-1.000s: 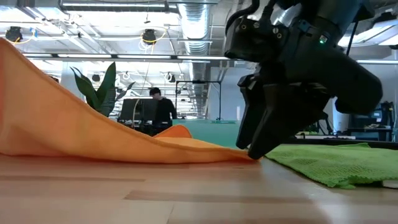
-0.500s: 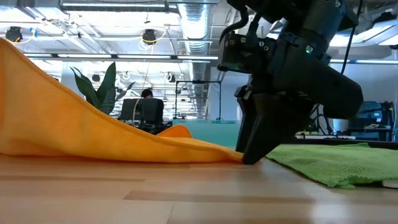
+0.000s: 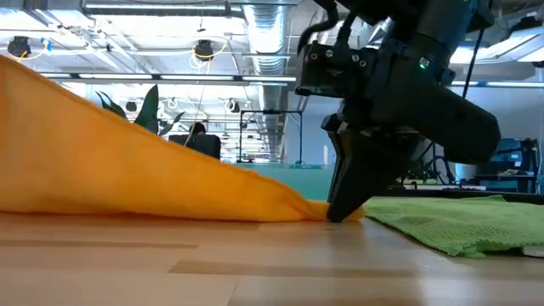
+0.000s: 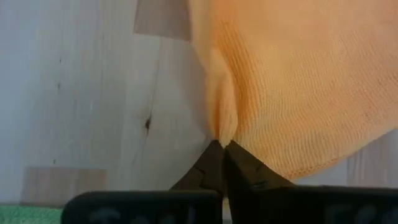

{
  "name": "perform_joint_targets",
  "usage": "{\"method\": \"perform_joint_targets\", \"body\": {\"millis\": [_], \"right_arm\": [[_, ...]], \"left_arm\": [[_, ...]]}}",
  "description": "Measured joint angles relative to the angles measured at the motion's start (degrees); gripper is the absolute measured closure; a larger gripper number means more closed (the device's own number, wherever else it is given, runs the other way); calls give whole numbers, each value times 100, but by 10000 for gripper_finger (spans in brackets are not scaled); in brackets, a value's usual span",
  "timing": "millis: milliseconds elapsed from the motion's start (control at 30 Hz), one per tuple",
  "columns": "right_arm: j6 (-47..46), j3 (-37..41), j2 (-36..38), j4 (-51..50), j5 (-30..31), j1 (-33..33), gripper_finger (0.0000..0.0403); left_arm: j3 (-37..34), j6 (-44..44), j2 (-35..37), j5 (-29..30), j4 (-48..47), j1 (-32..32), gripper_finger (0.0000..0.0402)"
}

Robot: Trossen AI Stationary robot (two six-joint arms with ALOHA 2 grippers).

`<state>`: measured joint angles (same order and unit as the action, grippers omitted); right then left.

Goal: Roll microfiber towels into tight, uniform cylinder then place into a basket
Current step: Fold the orange towel

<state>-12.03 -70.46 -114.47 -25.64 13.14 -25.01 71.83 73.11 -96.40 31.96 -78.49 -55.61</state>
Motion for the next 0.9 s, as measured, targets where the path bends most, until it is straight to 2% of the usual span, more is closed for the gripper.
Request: {"method": "perform_joint_targets", "body": {"millis": [100, 233, 500, 600, 767, 900], "right_arm": [[0, -449, -7, -769, 170, -170, 395], [-144, -948, 4, -1684, 725, -332, 389], [-148, -1900, 16, -2721, 1572, -385, 396], [-151, -2214, 22, -3251, 2026, -367, 390], [-152, -2747, 24, -4119, 2828, -299, 397], [-157, -3205, 27, -4603, 3218, -152, 395]], "left_arm": [[0, 20, 0, 139, -104, 1, 401], [0, 21, 0, 190, -128, 7, 401], [19, -48, -2, 210, -716, 11, 401], [110, 164, -2, 361, -1159, 13, 401], [158, 218, 236, 706, -1164, 23, 401], [144, 206, 511, 984, -1147, 163, 401]]}}
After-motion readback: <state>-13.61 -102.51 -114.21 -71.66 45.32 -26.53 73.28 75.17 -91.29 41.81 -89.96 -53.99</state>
